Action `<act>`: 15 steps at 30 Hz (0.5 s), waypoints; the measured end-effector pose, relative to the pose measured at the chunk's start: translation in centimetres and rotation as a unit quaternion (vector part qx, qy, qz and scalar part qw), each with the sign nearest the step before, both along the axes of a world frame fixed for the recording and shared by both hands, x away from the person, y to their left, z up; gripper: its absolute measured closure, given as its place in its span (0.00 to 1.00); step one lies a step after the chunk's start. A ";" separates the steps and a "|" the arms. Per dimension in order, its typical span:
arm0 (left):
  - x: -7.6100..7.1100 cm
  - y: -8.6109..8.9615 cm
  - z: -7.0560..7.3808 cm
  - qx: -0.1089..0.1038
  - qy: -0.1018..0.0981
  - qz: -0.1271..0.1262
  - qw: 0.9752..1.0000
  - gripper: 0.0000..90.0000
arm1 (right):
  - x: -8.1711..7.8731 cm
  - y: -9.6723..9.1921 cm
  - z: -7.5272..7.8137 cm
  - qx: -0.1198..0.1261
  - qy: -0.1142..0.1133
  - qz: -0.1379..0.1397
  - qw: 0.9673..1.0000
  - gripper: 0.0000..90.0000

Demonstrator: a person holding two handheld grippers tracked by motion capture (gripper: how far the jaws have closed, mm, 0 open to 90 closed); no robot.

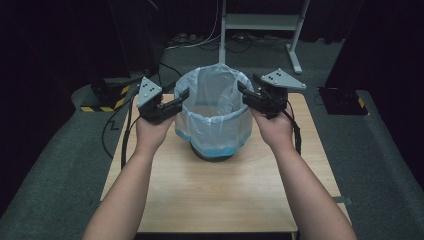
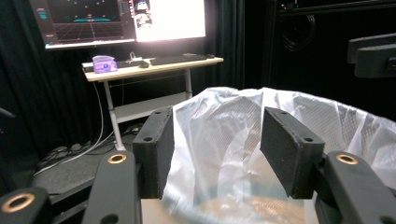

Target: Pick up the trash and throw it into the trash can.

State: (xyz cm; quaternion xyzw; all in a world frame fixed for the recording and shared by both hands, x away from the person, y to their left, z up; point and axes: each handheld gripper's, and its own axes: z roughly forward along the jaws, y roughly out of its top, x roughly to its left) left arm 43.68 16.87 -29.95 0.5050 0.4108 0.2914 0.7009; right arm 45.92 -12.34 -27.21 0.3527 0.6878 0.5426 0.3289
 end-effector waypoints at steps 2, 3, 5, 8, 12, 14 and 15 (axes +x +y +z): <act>-0.6 0.9 -0.3 -0.001 0.004 0.007 1.000 0.49 | -0.2 -0.8 -0.8 -0.005 -0.002 0.000 1.000 0.46; -1.1 1.6 -0.5 0.001 0.007 0.012 1.000 0.49 | -0.2 -1.2 -1.0 -0.006 -0.001 -0.002 1.000 0.46; -1.7 2.2 -0.9 0.001 0.012 0.017 1.000 0.49 | -0.4 -1.9 -1.6 -0.005 0.005 -0.010 1.000 0.46; -2.6 3.0 -1.6 0.007 0.015 0.026 1.000 0.48 | -0.7 -2.8 -2.3 -0.007 0.009 -0.020 1.000 0.45; -3.9 4.0 -2.4 0.013 0.022 0.039 0.999 0.48 | -1.5 -4.0 -3.4 -0.005 0.012 -0.031 0.999 0.45; -4.3 4.3 -2.6 0.012 0.023 0.042 0.999 0.48 | -1.8 -4.4 -3.6 -0.007 0.011 -0.034 0.999 0.45; -4.8 4.6 -2.9 0.013 0.024 0.045 0.999 0.48 | -2.4 -5.0 -4.2 -0.011 0.010 -0.039 0.999 0.45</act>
